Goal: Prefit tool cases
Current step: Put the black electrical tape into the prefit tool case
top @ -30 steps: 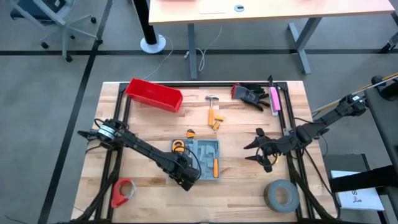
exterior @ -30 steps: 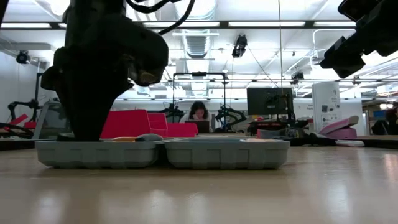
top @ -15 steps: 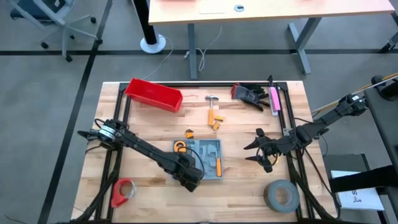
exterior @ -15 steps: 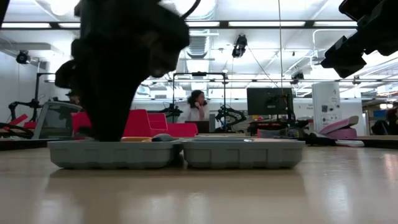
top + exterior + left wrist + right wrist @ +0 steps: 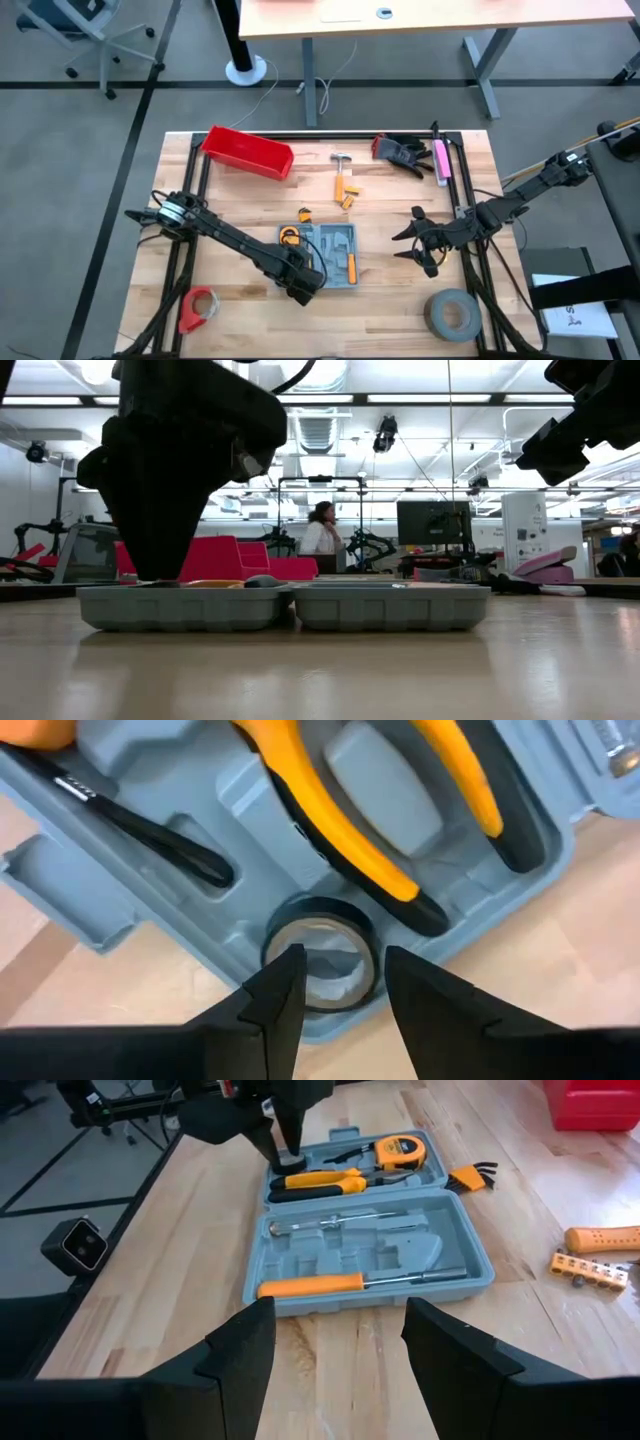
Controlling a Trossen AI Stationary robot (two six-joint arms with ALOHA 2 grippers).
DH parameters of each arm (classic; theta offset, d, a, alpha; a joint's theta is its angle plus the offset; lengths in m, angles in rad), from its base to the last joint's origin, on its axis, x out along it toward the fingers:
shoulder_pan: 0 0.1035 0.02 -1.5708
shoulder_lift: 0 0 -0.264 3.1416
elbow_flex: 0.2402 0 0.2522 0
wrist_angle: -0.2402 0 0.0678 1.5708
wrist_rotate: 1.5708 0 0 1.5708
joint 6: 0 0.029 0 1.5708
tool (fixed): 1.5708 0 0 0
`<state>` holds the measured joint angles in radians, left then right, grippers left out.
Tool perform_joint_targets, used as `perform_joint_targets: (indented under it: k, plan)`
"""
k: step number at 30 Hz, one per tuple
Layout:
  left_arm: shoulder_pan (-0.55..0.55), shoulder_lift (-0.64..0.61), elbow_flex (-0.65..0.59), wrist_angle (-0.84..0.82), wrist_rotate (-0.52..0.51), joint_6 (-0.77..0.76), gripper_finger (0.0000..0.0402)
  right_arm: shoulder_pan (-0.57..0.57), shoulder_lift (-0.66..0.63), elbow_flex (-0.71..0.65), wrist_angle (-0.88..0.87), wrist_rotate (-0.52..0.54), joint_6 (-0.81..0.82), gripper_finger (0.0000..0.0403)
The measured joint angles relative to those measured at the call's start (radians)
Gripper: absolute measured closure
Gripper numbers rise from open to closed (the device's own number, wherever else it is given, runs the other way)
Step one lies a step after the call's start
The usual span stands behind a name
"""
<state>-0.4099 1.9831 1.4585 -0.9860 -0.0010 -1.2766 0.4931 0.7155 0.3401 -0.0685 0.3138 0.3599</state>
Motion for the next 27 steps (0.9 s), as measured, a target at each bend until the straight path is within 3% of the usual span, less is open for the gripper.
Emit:
perform_joint_targets:
  k: [18, 27]
  plan:
    - [-0.002, -0.002, 0.039, -0.024, 0.008, 0.063, 0.0286, 0.000, 0.000, 0.000, 0.005, 0.000, 0.008, 0.0204]
    - [-0.002, -0.003, 0.052, -0.049, 0.006, 0.035, 0.0246, 0.000, 0.000, 0.000, 0.007, -0.001, 0.008, 0.0204]
